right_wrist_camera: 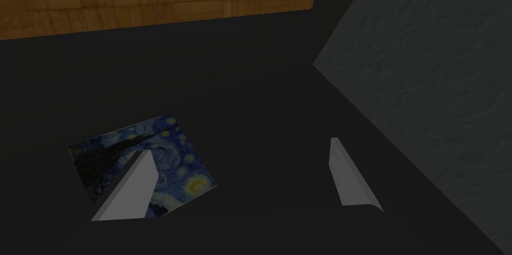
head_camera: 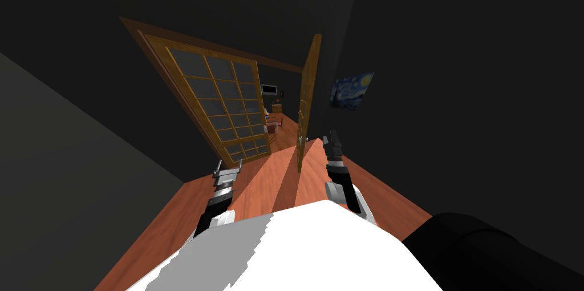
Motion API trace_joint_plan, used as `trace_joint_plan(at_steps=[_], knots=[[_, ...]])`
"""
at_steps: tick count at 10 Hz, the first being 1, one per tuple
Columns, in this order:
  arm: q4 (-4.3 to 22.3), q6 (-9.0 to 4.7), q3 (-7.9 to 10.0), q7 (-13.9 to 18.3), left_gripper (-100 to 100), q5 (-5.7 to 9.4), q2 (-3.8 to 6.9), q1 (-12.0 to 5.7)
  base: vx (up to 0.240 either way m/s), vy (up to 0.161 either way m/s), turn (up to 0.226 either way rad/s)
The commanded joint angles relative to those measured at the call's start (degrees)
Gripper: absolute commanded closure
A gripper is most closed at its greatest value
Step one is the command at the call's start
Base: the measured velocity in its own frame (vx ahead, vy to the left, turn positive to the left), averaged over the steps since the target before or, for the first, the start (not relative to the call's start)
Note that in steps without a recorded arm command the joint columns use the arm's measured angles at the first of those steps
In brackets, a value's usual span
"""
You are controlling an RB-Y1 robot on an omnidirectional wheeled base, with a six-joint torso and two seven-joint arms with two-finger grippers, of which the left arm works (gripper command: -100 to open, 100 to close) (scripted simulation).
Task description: Pull the door open
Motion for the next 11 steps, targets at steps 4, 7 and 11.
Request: trace_joint_plan(at_steps=[4, 7, 11], knots=[[4.47, -1.85, -1.60, 2.89, -100, 2.85, 0.12, -1.18, 0.068, 0.106, -0.005], [7.50, -3.15, -2.85, 4.73, -100, 4.85, 0.13, -1.83, 0.133, 0.087, -0.001], [11.37, -4.80, -4.62, 6.97, -100, 7.50, -0.04, -2.64, 0.120, 0.073, 0.001]])
